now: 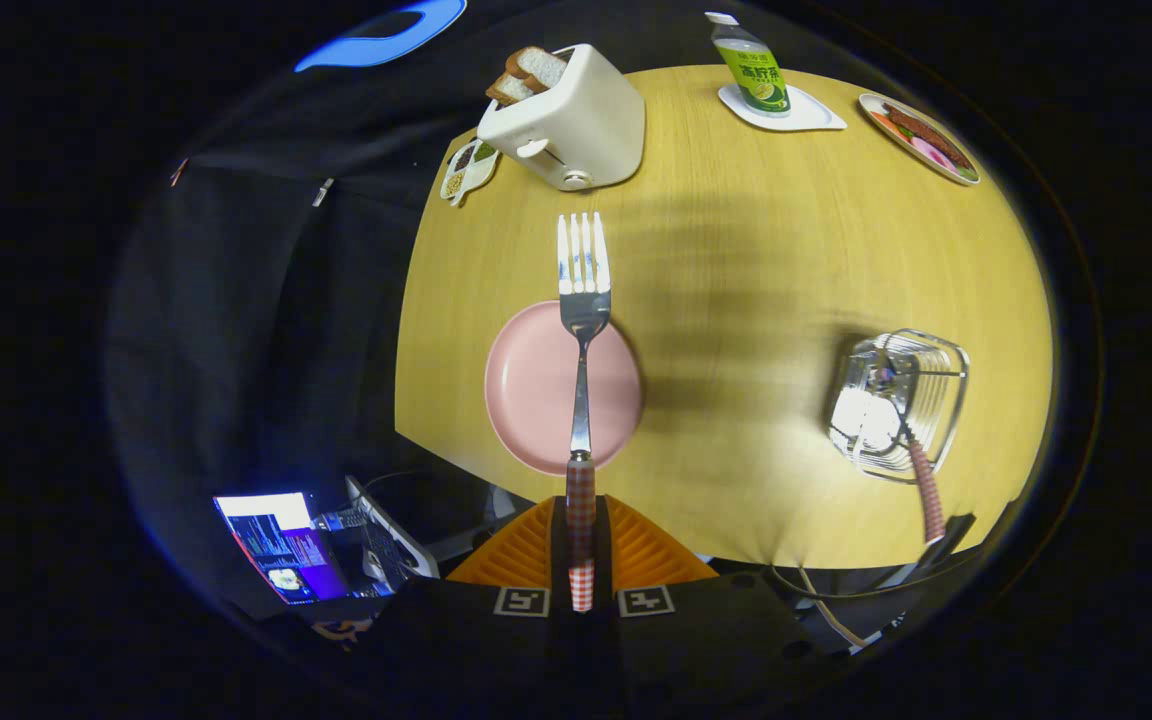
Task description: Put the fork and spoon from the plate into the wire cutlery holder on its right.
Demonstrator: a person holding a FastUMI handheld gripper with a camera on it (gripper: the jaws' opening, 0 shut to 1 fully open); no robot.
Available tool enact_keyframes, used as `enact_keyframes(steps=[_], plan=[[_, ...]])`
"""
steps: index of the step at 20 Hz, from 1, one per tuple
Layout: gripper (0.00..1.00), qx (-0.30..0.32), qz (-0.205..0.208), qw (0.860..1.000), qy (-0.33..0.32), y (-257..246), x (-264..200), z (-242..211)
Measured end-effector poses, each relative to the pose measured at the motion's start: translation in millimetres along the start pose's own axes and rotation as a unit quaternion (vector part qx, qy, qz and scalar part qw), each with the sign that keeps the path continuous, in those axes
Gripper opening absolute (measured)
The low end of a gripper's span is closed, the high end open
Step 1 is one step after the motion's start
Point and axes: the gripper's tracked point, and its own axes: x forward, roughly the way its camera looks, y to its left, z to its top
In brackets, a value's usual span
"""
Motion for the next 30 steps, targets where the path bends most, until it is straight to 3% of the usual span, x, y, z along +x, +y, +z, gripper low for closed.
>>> enact_keyframes(steps=[5, 9, 14, 23, 30], plan=[[0.10, -0.038, -0.092, 0.992, 0.073, -80, -50, -21], [0.10, -0.055, -0.144, 0.972, 0.177, -124, -71, -42], [0.10, -0.043, -0.171, 0.945, 0.275, -145, -80, -46], [0.10, 0.005, -0.213, 0.877, 0.430, -167, -77, -32], [0.10, 0.018, -0.223, 0.857, 0.464, -180, -53, -14]])
